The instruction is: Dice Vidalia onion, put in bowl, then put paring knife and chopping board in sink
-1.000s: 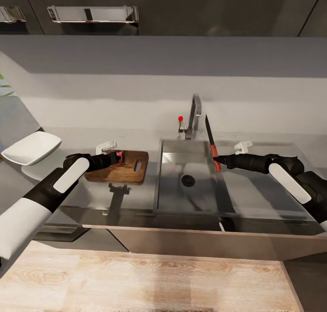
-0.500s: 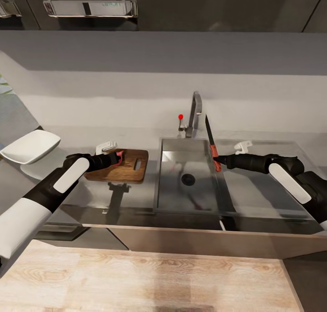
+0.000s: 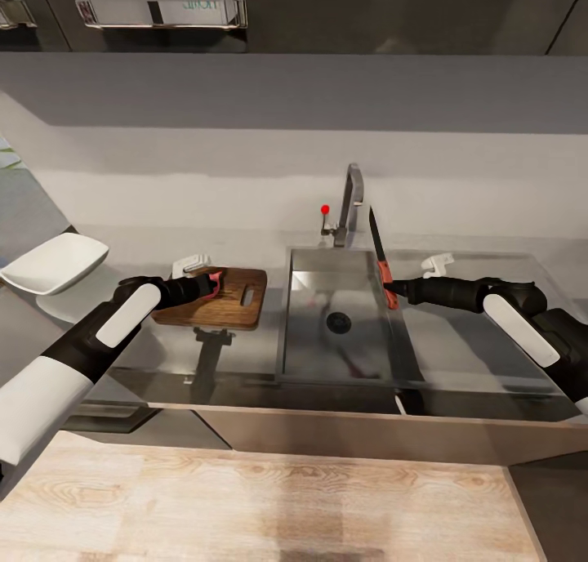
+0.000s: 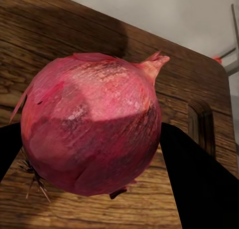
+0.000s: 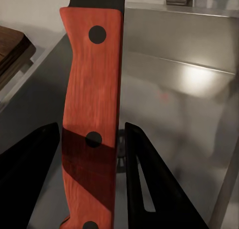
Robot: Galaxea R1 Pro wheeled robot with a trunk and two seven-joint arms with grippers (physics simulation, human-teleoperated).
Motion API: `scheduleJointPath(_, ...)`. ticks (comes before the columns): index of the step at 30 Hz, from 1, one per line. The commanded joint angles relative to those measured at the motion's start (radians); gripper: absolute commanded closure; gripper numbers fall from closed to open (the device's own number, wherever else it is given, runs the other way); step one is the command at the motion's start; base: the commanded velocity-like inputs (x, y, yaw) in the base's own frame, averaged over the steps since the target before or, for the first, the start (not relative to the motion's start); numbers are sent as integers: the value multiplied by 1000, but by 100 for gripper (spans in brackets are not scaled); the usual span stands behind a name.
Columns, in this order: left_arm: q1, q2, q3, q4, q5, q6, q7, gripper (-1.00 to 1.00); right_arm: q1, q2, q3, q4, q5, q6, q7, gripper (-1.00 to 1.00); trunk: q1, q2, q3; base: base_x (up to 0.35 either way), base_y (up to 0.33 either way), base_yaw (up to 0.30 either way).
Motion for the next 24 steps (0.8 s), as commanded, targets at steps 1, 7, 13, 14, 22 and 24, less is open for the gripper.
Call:
scheduleJointPath(1, -1, 1, -4, -1, 9, 1, 9, 100, -2, -1, 2, -1, -3, 3, 0, 100, 1, -2, -2, 0, 0, 0)
scheduleJointPath(7, -1, 1, -4, -1, 9, 1, 9, 100, -2, -1, 2, 0, -3, 3, 0, 100, 1, -2, -6, 0, 0, 0)
scheduleJointPath(13, -1, 1, -4, -1, 9, 1, 9, 100, -2, -1, 2, -1, -3, 2, 0, 100, 1, -2, -6, 0, 0, 0)
scheduleJointPath(14, -1, 1, -4, -1, 9, 1, 9, 100, -2, -1, 2, -1, -3, 2, 0, 100, 1, -2, -6, 0, 0, 0)
scheduleJointPath(22, -1, 1, -3, -1, 9, 1, 9, -100, -2, -1, 2, -1, -3, 2, 0, 100, 1, -2, -6, 0, 0, 0)
scheduleJointPath(24, -1, 1, -3, -1, 9, 1, 9, -100, -2, -1, 2, -1, -3, 2, 0, 100, 1, -2, -5, 0, 0, 0)
